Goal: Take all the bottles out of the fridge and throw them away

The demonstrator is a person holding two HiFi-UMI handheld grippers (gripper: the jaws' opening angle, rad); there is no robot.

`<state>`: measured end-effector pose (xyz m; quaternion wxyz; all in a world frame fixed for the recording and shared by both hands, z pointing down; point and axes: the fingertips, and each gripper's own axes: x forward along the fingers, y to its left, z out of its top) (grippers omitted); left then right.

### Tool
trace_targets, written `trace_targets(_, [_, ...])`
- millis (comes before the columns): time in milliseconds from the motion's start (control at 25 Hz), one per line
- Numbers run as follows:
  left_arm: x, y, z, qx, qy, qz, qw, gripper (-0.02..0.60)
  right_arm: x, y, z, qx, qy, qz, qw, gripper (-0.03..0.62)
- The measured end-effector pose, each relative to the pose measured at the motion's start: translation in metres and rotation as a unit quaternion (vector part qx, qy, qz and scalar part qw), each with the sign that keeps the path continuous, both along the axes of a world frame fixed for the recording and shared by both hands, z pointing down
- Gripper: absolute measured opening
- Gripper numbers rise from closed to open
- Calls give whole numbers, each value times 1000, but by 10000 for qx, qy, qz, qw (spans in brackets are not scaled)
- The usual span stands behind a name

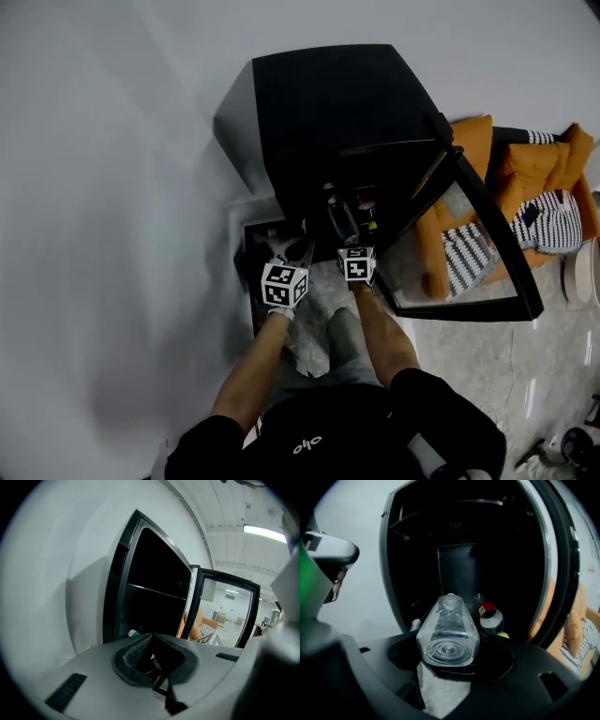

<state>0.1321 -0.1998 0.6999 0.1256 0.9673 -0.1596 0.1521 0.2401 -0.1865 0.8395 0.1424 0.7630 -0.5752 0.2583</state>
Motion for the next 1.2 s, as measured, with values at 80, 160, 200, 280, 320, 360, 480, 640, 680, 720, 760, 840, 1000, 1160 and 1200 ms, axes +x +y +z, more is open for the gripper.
trace_targets(80, [-8,8,-26,-62,-39,-10,10000,0,-13,19,-25,-108,-76,-24,9999,308])
trace_targets(160, [-16,20,-57,-125,-75,7,9999,0,-26,40,-53,-221,-152,-53,9996,308])
trace_targets(200, [-20,26,-73,-160,-95,19,9998,0,-34,51,-68,-284,-184,-76,9994,308])
trace_targets(280, [-29,40,-104,-228,-152,46,9996,0,-49,75,-101,-397,-248,-114,9988,308])
trace_targets(320, [-34,47,-119,-255,-173,64,9995,0,-56,86,-119,-438,-286,-129,9985,308])
trace_targets(360, [-37,54,-133,-279,-177,81,9994,0,-62,97,-136,-462,-316,-148,9983,308])
trace_targets(480, [-40,68,-164,-346,-123,89,9993,0,-68,122,-181,-451,-301,-224,9983,308])
trace_targets(640, [-53,83,-179,-416,-101,83,9990,0,-86,146,-211,-382,-290,-315,9984,308])
trace_targets(680, [-55,85,-180,-425,-99,81,9990,0,-90,148,-215,-342,-278,-340,9984,308])
trace_targets(720, [-56,86,-181,-427,-93,76,9990,1,-92,148,-218,-296,-262,-369,9985,308])
trace_targets(760, [-58,87,-182,-423,-84,65,9990,0,-95,148,-221,-256,-245,-400,9986,308])
trace_targets(840, [-64,89,-183,-405,-57,19,9992,0,-100,147,-224,-214,-219,-473,9984,308])
trace_targets(1000, [-86,80,-180,-360,-14,-230,9991,0,-116,134,-223,-184,-167,-744,9969,308])
trace_targets(1160, [-127,65,-181,-335,-29,-705,9969,0,-145,109,-229,-120,-122,-1194,9927,308])
trace_targets(1200, [-139,61,-182,-326,-30,-855,9958,0,-155,102,-230,-123,-114,-1344,9908,308])
